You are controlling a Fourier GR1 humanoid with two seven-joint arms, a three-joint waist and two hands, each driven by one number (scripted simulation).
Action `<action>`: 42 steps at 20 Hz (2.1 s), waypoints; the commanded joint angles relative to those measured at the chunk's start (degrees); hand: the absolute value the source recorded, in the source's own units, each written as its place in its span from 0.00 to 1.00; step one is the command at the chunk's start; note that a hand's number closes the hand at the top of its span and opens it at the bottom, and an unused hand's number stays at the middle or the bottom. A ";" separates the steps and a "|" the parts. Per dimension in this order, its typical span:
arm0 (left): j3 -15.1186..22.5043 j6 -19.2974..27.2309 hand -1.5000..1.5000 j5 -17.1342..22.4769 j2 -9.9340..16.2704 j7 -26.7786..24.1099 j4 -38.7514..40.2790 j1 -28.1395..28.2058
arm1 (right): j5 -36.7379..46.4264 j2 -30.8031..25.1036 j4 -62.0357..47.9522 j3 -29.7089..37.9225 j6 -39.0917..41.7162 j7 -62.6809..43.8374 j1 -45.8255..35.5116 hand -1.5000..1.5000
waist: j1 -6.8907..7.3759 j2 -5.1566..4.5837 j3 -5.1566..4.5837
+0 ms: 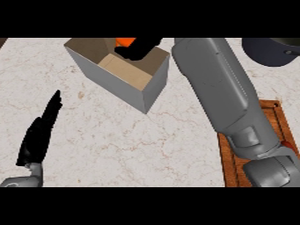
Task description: Pick the squash from the cutting board and place it in the cardboard box
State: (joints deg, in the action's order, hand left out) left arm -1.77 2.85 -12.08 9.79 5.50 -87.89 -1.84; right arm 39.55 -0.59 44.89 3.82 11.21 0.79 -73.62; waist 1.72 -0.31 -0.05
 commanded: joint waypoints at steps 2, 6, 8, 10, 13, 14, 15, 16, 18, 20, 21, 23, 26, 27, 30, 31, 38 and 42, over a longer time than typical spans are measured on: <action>1.15 -0.46 0.50 -0.36 -0.74 2.83 -0.59 -2.34 | -1.04 0.57 -13.26 -2.91 -4.51 1.73 -4.83 1.00 | 1.41 -0.60 -0.02; 0.56 -1.55 0.50 0.00 0.38 0.28 -0.26 -1.11 | -4.84 0.58 -19.59 -9.15 -9.02 0.93 -5.80 1.00 | 2.49 -0.65 -0.06; 2.61 -1.46 0.50 -0.90 -1.00 -1.43 0.32 -0.57 | -6.15 0.58 -22.67 -11.02 -10.21 -0.37 -7.72 1.00 | 4.02 -1.05 -0.11; 0.55 -2.35 0.50 0.72 0.24 1.04 -0.05 -3.36 | -7.12 0.59 -25.43 -11.31 -10.09 -1.92 -8.95 1.00 | 3.92 -1.03 -0.09; 2.57 -2.17 0.50 -0.81 -0.64 0.65 0.32 -3.15 | -10.84 0.59 -28.03 -11.53 -12.06 -3.42 -7.97 0.00 | 5.23 -1.33 -0.10; 3.13 -1.30 0.50 -1.94 -0.88 -0.83 0.07 -2.22 | -11.92 0.59 -28.05 -11.96 -12.93 -2.25 -7.67 0.00 | 5.06 -1.22 -0.08; 3.81 0.52 0.50 -2.69 -2.94 -1.86 2.05 -2.33 | -12.21 0.59 -28.67 -12.78 -12.33 -1.24 -7.59 0.00 | 4.88 -1.34 -0.10; 0.37 -2.19 0.50 -0.01 0.27 -1.11 3.39 -4.58 | -13.35 0.59 -28.54 -12.60 -13.61 -1.10 -7.76 0.00 | 4.91 -1.39 -0.10; 2.33 -1.97 0.50 -0.82 -1.09 1.10 1.51 -5.82 | -14.69 0.59 -28.73 -13.57 -16.66 0.66 -6.07 0.00 | 6.24 -1.62 -0.07; 2.53 -2.80 0.50 -0.37 -0.89 0.16 1.37 -4.72 | -17.86 0.59 -28.62 -11.61 -16.91 1.53 -6.25 0.00 | 6.10 -1.63 -0.05; 1.83 -1.86 0.50 -0.99 -0.67 -0.10 2.44 -5.73 | -20.33 0.59 -27.52 -10.78 -17.21 1.50 -6.42 0.00 | 5.93 -1.50 -0.05; 0.73 -3.26 0.50 0.56 0.45 0.18 1.40 -4.55 | -23.10 0.59 -26.99 -7.09 -20.69 3.00 -6.40 0.00 | 5.46 -1.42 0.00; 2.32 -2.08 0.50 -1.06 -0.67 1.75 0.05 -3.84 | -27.21 0.59 -26.35 -3.42 -26.12 4.42 -6.22 0.00 | 5.00 -1.22 0.05; 1.13 -3.29 0.50 0.37 0.22 0.83 0.76 -4.90 | -28.92 0.59 -26.74 -2.11 -26.71 4.89 -6.34 0.00 | 5.22 -1.50 0.01; 0.57 -2.08 0.50 0.07 -0.14 -1.12 1.01 -2.90 | -32.28 0.59 -26.67 2.48 -25.63 8.31 -6.95 0.00 | 3.50 -1.32 0.04; 1.25 -1.29 0.50 -0.60 -0.77 -0.61 -0.48 -1.25 | -34.21 -0.51 -26.45 4.87 -24.32 9.62 -6.07 0.00 | 3.43 -1.31 0.09; -1.20 -2.53 0.50 0.78 1.28 -0.06 -0.13 -2.12 | -37.50 -8.30 -29.64 10.77 -26.26 11.44 -5.79 0.00 | 2.21 -1.22 0.05; 0.38 -1.69 0.50 -0.56 0.13 -1.52 -0.92 0.67 | -39.39 -15.90 -31.06 13.43 -20.52 13.73 -3.35 0.00 | 2.24 -1.46 0.09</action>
State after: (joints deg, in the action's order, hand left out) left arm -1.64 0.99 -12.27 10.07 5.23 -88.67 -2.91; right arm 2.33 -10.87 15.05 14.24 -12.33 12.90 -78.52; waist 4.08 -1.59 0.01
